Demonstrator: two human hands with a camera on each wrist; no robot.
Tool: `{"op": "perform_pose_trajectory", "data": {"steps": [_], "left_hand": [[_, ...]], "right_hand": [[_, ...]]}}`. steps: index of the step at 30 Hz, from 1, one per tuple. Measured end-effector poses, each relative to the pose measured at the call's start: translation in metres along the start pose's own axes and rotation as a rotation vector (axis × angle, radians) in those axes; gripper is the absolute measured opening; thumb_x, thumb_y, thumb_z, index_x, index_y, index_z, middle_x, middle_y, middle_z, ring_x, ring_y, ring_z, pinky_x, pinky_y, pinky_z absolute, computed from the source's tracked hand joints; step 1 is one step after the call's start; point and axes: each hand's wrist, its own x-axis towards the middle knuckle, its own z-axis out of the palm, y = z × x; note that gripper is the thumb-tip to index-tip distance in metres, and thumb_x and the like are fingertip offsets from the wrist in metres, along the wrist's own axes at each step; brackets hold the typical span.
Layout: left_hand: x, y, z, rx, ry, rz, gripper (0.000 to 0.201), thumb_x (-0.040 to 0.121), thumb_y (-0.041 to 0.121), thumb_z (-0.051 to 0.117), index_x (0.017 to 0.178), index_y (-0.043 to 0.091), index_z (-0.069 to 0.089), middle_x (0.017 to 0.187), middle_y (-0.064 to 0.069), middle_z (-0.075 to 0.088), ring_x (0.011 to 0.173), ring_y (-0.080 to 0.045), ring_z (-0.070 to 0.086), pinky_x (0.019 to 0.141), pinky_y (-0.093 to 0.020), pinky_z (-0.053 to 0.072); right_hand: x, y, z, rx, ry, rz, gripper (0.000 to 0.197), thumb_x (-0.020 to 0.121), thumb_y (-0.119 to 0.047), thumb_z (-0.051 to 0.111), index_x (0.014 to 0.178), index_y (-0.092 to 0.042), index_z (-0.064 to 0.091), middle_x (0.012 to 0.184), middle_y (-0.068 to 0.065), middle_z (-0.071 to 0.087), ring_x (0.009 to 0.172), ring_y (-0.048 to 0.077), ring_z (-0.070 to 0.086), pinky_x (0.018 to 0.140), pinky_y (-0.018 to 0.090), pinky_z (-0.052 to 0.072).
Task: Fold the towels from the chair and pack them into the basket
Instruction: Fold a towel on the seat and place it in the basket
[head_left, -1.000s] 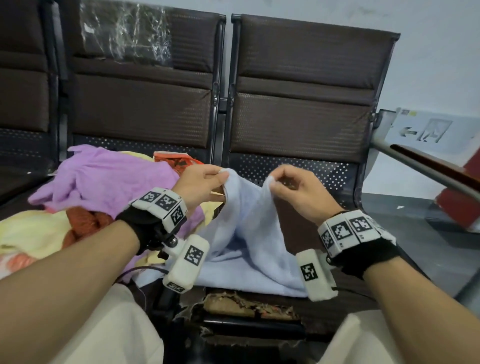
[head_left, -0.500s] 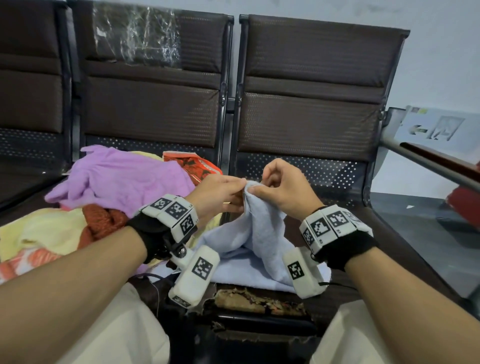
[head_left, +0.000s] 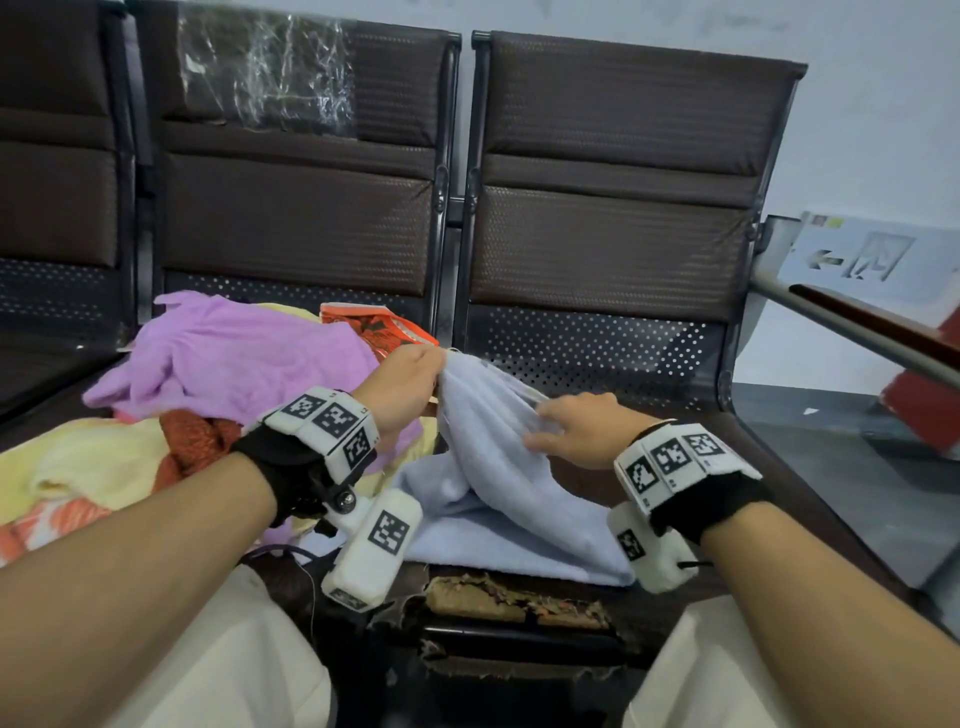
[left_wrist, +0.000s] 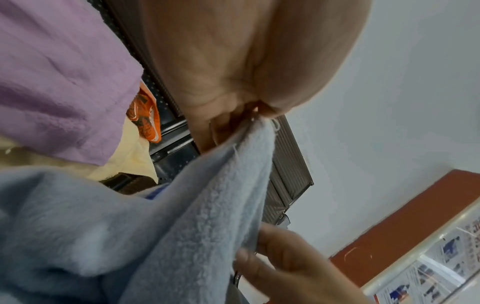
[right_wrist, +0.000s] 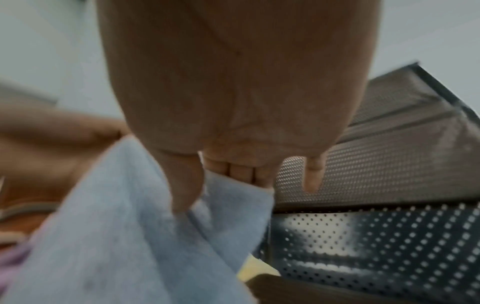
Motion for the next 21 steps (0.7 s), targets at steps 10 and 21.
{"op": "perform_pose_trajectory", "data": {"steps": [10,21], "left_hand": [[0.009,0.009,-0.006,0.021,0.315,0.003,0.029,0.090,0.025,0.031,0.070,0.016,0.049,0.071,-0.002,0.047,0.070,-0.018,0.042,0.071,-0.033,0.035],[-0.039,0.050,-0.025,0.573,-0.019,0.373,0.037,0.092,0.044,0.045,0.095,0.009,0.034,0.077,-0.009,0.045,0.072,-0.020,0.043,0.072,-0.042,0.041]], "right_hand": [[-0.002,-0.019,-0.009,0.108,0.706,-0.026,0.015,0.087,-0.013,0.060,0.102,-0.014,0.064,0.099,-0.001,0.041,0.081,0.021,0.051,0.073,0.034,0.047],[-0.049,-0.041,-0.048,0.276,0.639,0.145,0.008,0.088,-0.012,0.054,0.091,-0.013,0.061,0.090,0.011,0.068,0.087,0.030,0.060,0.065,0.028,0.034]]}}
